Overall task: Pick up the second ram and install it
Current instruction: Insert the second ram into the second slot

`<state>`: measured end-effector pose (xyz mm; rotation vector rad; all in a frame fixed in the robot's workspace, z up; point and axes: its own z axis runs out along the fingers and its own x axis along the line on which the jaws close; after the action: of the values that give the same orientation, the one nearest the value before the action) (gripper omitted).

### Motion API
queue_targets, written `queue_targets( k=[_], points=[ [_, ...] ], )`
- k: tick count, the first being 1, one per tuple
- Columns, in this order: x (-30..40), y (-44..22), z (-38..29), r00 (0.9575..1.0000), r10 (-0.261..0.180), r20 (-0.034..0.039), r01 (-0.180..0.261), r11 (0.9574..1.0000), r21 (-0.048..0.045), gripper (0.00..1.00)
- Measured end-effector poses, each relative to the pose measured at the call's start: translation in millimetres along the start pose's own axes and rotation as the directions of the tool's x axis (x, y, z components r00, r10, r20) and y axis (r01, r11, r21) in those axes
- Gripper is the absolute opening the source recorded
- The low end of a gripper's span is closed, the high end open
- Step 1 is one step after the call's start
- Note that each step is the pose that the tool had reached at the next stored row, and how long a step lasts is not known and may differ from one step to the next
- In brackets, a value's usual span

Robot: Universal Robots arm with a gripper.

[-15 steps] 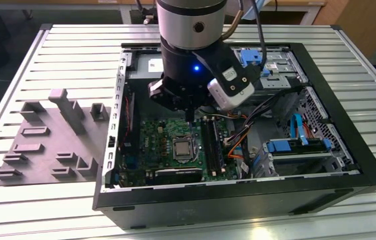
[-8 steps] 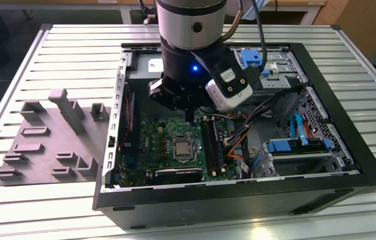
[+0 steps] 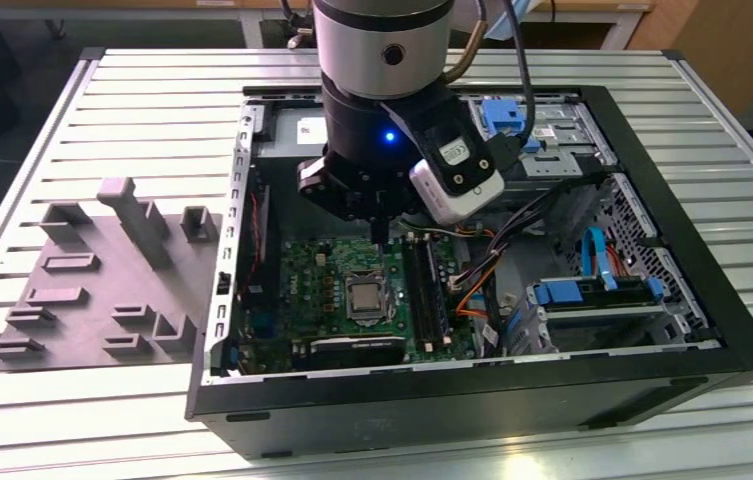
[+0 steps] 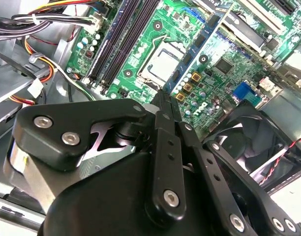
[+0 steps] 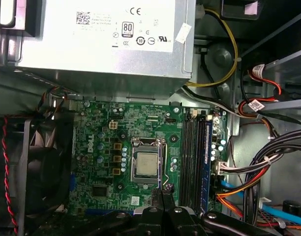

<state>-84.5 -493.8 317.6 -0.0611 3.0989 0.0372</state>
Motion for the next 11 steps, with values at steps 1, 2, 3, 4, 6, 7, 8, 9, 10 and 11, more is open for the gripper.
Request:
queue_targets(
  k=[1, 2, 3, 4, 6, 7, 8, 9, 10, 11],
  points=[
    [0.0, 0.0, 0.0, 1.0000, 0.000, 0.0000, 0.000, 1.0000, 0.0000, 0.11],
    [-0.2, 0.0, 0.0, 1.0000, 0.000, -0.0001, 0.000, 1.0000, 0.0000, 0.11],
    [-0.6, 0.0, 0.1, 1.0000, 0.000, 0.0000, 0.000, 1.0000, 0.0000, 0.11],
    [-1.0, 0.0, 0.1, 1.0000, 0.000, 0.0000, 0.000, 1.0000, -0.0001, 0.11],
    [-2.1, -0.1, 0.3, 1.0000, 0.000, 0.0000, 0.000, 1.0000, -0.0001, 0.11],
    [-2.7, -0.1, 0.4, 1.0000, 0.000, 0.0000, 0.000, 1.0000, 0.0000, 0.11],
    [-3.2, -0.1, 0.5, 1.0000, 0.000, 0.0000, 0.000, 1.0000, -0.0001, 0.11],
    [-3.7, -0.2, 0.6, 1.0000, 0.000, 0.0000, 0.000, 1.0000, -0.0001, 0.11],
    [-4.4, -0.2, 0.7, 1.0000, 0.000, 0.0000, 0.000, 1.0000, 0.0000, 0.11],
    [-5.2, -0.2, 0.8, 1.0000, 0.000, 0.0000, 0.000, 1.0000, 0.0000, 0.11]
  ],
)
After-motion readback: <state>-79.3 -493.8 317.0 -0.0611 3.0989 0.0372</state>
